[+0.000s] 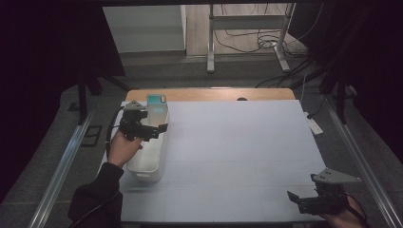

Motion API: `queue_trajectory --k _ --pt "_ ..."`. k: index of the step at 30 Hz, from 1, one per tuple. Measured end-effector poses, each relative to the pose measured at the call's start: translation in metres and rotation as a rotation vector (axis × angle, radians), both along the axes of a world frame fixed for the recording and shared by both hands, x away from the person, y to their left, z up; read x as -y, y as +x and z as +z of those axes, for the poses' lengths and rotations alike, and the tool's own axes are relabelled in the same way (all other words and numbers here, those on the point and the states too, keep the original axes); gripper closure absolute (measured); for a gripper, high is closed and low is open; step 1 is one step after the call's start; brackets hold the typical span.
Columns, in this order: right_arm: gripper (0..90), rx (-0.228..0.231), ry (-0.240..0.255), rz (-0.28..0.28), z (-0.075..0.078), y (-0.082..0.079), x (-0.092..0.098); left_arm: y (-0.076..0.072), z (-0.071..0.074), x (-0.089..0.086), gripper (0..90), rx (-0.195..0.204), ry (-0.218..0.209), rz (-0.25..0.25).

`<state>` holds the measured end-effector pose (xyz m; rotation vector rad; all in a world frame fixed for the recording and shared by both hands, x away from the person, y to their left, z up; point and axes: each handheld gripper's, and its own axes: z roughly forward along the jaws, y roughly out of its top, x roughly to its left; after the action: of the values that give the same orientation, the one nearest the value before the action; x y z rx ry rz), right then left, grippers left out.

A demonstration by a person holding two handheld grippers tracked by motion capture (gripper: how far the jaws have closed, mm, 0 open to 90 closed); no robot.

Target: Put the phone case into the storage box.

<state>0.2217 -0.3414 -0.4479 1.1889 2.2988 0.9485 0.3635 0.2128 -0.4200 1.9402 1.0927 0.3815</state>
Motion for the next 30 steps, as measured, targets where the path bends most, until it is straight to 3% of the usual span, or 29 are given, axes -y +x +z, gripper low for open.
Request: queue_trajectory --k 23,30 --pt "0.0 -0.002 -0.002 0.001 0.0 0.0 0.0 -0.025 -0.008 0.006 0.0 -0.002 0.045 -0.023" --pt "0.0 -0.002 -0.003 0.002 0.0 0.0 0.0 -0.032 -0.012 0.006 0.0 0.004 0.03 -0.03"
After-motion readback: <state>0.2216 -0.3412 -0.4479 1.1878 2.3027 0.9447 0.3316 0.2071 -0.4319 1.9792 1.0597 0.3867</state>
